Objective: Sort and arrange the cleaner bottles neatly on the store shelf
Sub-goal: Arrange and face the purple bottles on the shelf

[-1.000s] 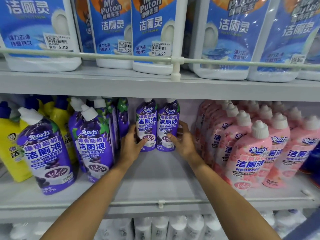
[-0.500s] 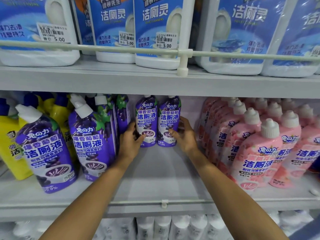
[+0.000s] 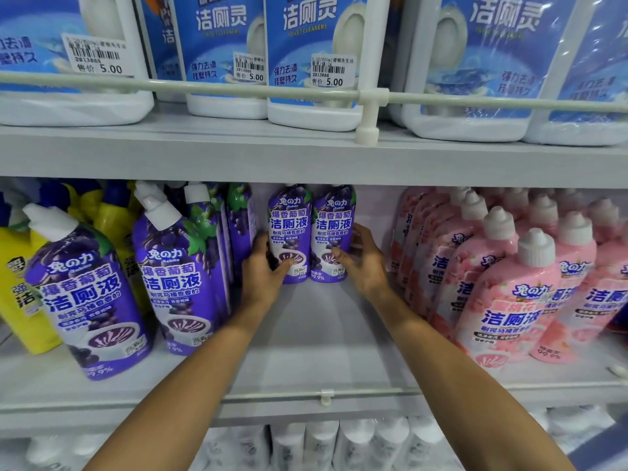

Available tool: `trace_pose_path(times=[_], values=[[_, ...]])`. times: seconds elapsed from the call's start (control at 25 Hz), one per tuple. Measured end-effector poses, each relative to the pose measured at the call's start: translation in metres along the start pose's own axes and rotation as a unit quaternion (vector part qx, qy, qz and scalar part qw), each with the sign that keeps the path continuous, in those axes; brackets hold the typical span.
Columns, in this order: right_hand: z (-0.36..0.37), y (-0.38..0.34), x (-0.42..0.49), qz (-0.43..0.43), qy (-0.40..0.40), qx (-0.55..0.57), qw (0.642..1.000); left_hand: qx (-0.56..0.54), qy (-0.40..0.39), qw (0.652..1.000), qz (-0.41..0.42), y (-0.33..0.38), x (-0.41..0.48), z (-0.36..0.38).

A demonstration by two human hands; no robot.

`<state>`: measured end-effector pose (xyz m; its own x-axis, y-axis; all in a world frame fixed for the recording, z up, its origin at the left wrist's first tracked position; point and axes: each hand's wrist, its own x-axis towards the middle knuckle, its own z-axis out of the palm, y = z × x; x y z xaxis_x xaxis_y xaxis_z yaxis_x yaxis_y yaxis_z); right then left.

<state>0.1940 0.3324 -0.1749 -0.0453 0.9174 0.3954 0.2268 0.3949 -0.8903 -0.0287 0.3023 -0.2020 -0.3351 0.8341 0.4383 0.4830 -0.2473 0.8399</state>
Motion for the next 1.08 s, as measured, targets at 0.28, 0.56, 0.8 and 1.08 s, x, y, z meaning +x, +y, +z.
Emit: trace_pose_path(times=[0.28, 0.56, 0.8, 1.08], values=[[-0.014, -0.003, 0.001, -0.011, -0.014, -0.039, 0.999, -0.002, -0.033, 0.999, -0.028, 0.004, -0.003, -0.008], [-0.023, -0.032, -0.049, -0.007, -0.074, 0.014, 0.997, -0.023, -0.078, 0.995, -0.064, 0.049, -0.077, -0.054], [-0.012, -0.069, -0.094, -0.002, -0.161, 0.057, 0.985, -0.060, -0.150, 0.985, -0.065, 0.095, -0.146, -0.151], [0.050, -0.151, -0.107, -0.070, -0.237, 0.010, 0.969, 0.022, 0.077, 0.996, -0.034, 0.095, -0.148, -0.279]])
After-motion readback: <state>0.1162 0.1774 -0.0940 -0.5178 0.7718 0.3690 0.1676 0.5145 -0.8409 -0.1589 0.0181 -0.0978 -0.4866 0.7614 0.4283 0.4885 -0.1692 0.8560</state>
